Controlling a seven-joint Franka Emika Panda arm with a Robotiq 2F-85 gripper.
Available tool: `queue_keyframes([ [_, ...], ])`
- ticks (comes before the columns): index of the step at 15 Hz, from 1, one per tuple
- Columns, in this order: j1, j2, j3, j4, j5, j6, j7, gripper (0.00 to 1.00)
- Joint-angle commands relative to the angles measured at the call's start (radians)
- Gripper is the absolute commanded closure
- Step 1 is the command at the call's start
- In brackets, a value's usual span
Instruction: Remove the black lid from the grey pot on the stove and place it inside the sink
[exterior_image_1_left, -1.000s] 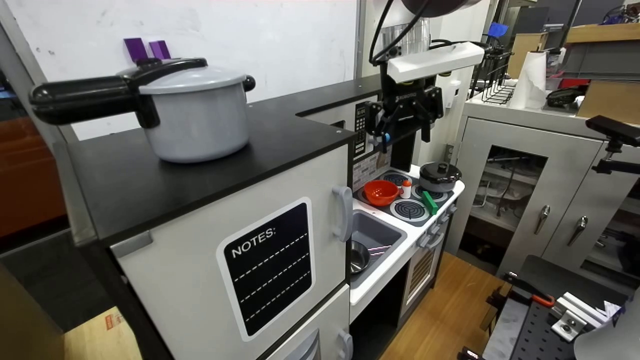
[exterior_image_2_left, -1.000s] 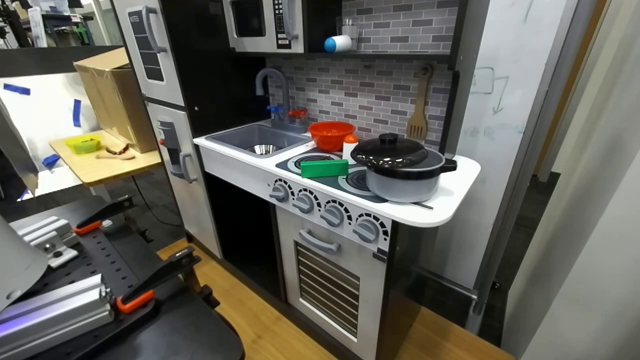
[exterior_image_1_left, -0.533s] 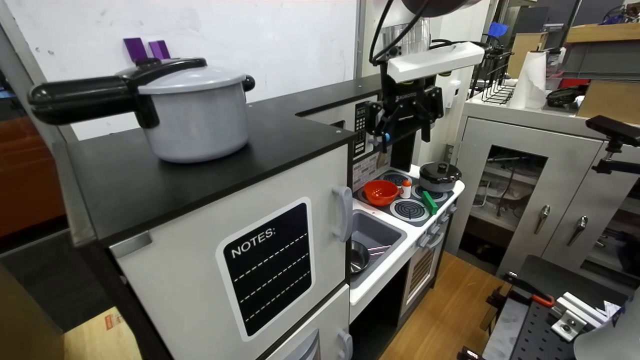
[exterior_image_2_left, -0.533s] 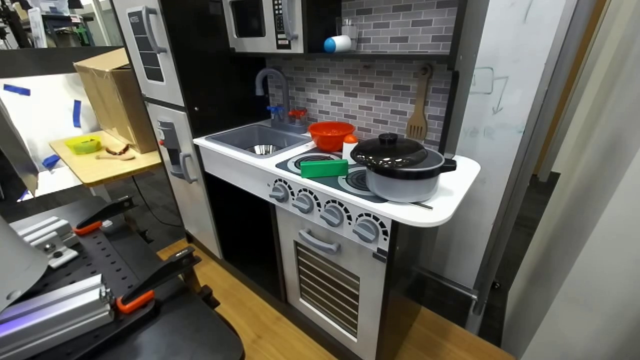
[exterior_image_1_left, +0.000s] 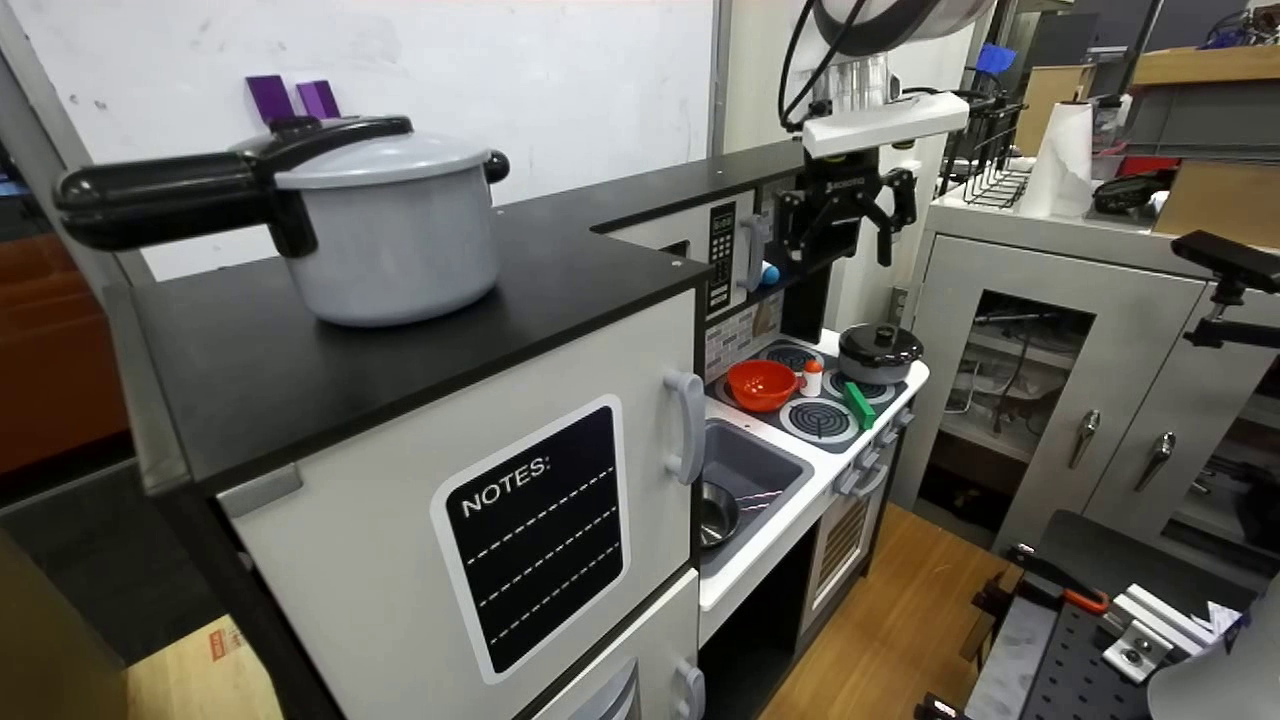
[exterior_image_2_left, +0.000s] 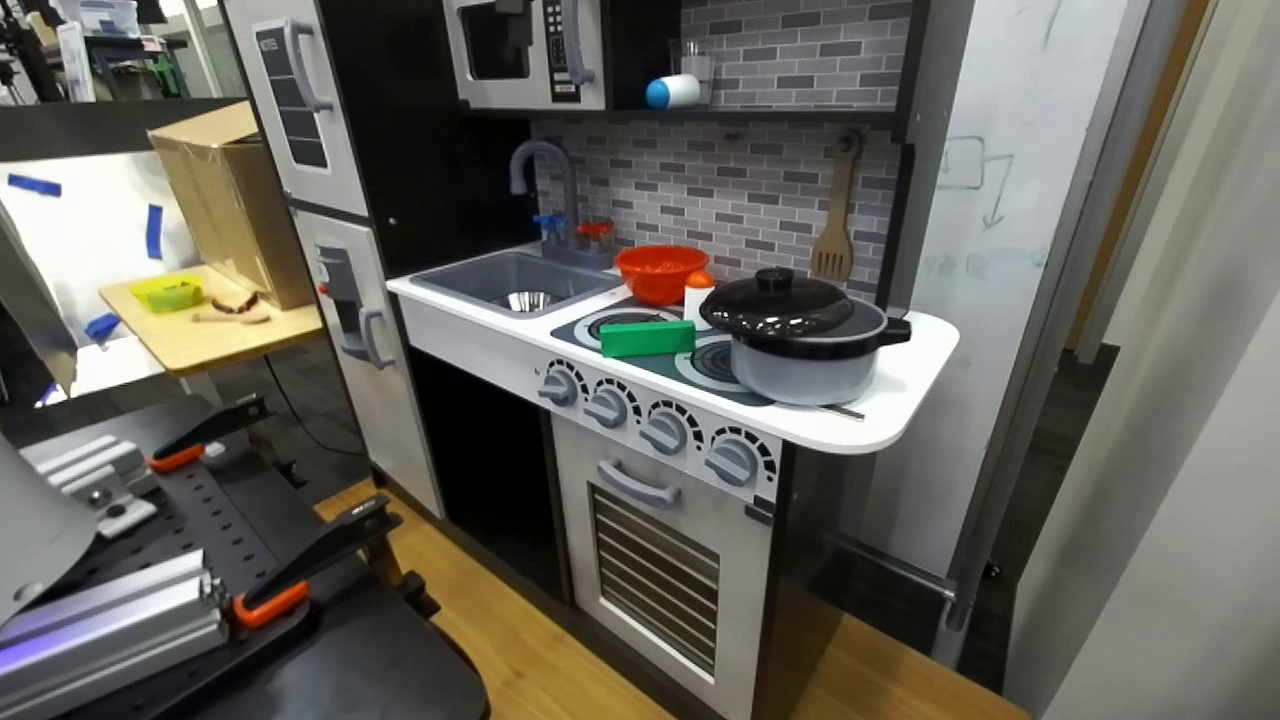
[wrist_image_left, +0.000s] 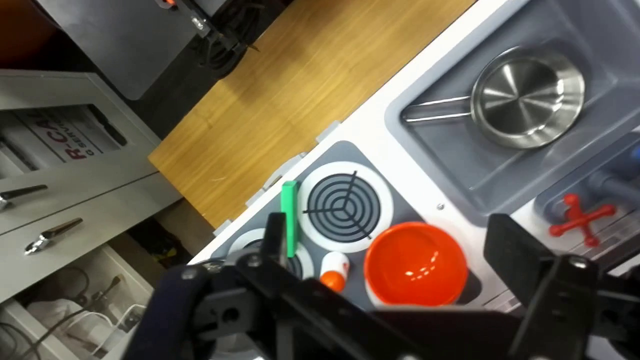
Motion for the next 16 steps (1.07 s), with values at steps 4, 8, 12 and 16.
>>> queue_keyframes([
  [4,-0.065,0.073,-0.096,0.074,-0.003,-0.020,0.025,0.00],
  [8,-0.090,0.052,-0.133,0.045,-0.020,-0.016,0.064,0.00],
  [12,-0.104,0.031,-0.149,0.033,-0.028,-0.016,0.130,0.00],
  [16,-0.102,0.043,-0.152,0.043,-0.019,-0.008,0.112,0.00],
])
